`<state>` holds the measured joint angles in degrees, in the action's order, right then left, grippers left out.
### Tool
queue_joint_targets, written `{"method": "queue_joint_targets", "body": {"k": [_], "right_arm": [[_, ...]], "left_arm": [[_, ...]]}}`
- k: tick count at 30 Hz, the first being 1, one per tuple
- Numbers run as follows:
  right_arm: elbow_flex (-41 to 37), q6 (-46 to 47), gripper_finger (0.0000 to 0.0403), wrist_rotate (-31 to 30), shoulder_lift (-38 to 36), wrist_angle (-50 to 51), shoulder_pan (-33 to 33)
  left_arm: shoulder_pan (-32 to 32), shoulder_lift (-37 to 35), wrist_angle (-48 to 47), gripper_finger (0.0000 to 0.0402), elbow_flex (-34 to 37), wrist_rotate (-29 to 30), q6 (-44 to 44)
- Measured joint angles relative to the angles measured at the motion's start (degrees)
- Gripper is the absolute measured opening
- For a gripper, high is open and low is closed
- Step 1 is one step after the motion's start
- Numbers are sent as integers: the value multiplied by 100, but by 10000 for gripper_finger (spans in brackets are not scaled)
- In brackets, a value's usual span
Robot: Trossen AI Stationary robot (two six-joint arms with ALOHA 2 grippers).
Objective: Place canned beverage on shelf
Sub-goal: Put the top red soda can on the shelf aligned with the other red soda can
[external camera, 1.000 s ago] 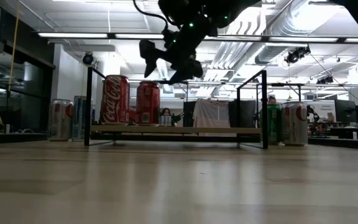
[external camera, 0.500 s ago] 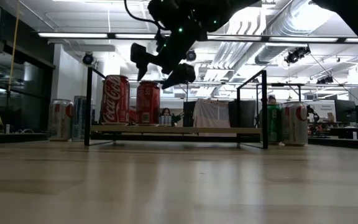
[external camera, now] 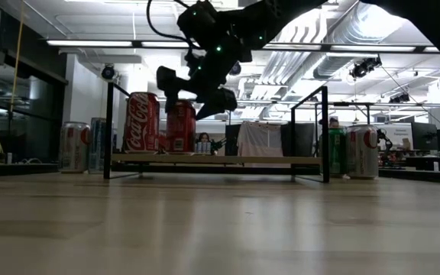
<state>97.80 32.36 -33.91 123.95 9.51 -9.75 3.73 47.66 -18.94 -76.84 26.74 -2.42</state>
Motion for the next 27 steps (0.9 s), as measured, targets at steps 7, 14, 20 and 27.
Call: {"method": "queue_joint_targets", "body": {"k": [7, 14, 20, 27], "right_arm": [[2, -631, 292, 320, -18, 19, -121], [7, -1727, 282, 1030, -108, 40, -367], [4, -2718, 282, 2235, -259, 198, -798], [-5, -3393, 282, 4428, -279, 171, -1314]], "left_arm": [[-2, 0, 0, 367, 0, 0, 7], [-2, 0, -2, 367, 0, 0, 4], [-2, 0, -4, 367, 0, 0, -33], [-1, 0, -7, 367, 0, 1, -35]]}}
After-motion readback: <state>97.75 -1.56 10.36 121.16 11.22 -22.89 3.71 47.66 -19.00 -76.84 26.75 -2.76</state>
